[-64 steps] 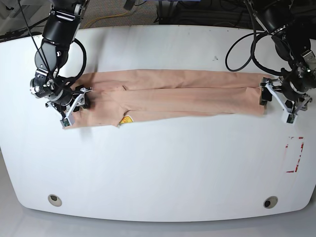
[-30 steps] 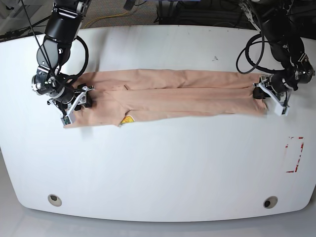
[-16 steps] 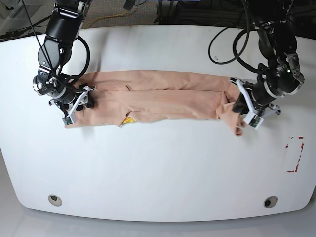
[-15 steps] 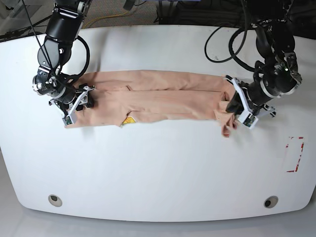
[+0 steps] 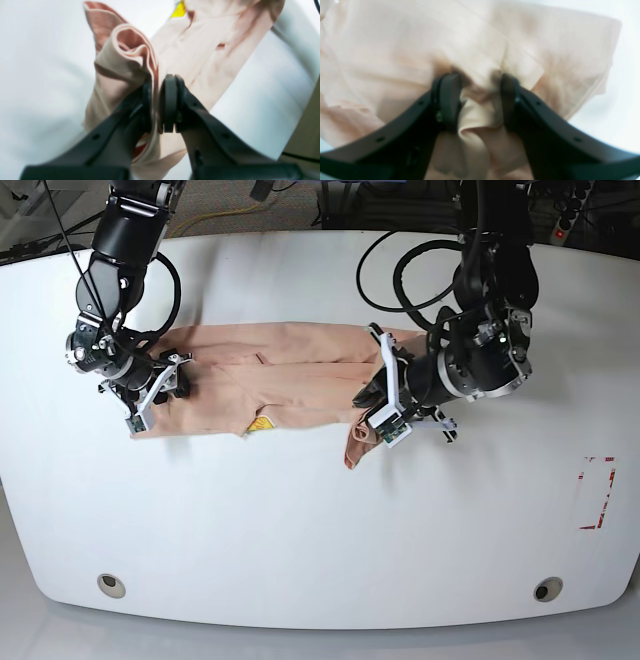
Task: Fold the T-shirt properly
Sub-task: 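Fold the strip end with the left gripper toward the right gripper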
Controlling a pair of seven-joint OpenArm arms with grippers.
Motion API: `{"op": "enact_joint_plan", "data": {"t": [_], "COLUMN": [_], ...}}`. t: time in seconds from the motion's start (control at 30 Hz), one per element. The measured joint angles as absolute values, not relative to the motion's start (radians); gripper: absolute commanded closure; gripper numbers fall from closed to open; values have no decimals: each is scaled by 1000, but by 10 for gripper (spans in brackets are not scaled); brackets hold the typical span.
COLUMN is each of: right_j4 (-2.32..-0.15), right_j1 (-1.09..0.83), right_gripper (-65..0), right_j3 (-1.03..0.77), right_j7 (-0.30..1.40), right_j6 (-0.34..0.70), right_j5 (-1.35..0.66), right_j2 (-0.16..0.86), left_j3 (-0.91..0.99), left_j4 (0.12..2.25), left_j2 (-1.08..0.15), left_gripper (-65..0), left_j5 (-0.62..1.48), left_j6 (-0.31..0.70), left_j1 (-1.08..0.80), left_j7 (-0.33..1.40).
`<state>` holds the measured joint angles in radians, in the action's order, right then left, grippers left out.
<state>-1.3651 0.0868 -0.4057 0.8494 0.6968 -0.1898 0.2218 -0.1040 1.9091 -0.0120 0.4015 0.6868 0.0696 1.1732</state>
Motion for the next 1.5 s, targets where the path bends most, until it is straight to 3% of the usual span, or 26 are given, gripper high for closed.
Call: {"op": "enact_joint_plan", "data": {"t": [0.33, 0.4, 0.53, 0.63, 0.87, 1.1, 1.2, 1.37, 1.43, 1.5], "right_j4": [-1365, -1365, -1365, -1365, -1365, -1482, -1574, -1652, -1652, -1652], "right_j1": [87, 87, 87, 87, 87, 75, 87, 146, 170, 188], "right_gripper": [-246, -246, -246, -246, -246, -255, -315, -553, -609, -612], "right_j3": [-406, -406, -406, -406, -406, -409, -437, -533, -592, -655], "right_j7": [849, 849, 849, 849, 849, 943, 1005, 1119, 1179, 1213], "right_j6": [697, 697, 697, 697, 697, 696, 700, 700, 700, 699], "right_j5": [-190, -190, -190, -190, -191, -171, -183, -229, -279, -327], "right_j2": [221, 221, 221, 221, 221, 203, 179, 169, 173, 189], "left_j3": [-242, -255, -294, -326, -395, -215, -140, -58, -34, -11], "left_j4": [1686, 1661, 1615, 1614, 1848, 1883, 1886, 1885, 1884, 1884], "left_j2": [97, 100, 104, 106, 104, -2, -62, -104, -110, -112], "left_gripper": [-47, -113, -358, -443, -446, -446, -444, -444, -444, -444], "left_j5": [269, 265, 261, 262, 270, 170, 157, 178, 178, 175], "left_j6": [663, 663, 662, 662, 663, 662, 663, 667, 667, 667], "left_j1": [143, 152, 174, 180, 175, 153, 88, 15, -4, -33], "left_j7": [1173, 1171, 1148, 1133, 1140, 1135, 1136, 1132, 1100, 1055]}}
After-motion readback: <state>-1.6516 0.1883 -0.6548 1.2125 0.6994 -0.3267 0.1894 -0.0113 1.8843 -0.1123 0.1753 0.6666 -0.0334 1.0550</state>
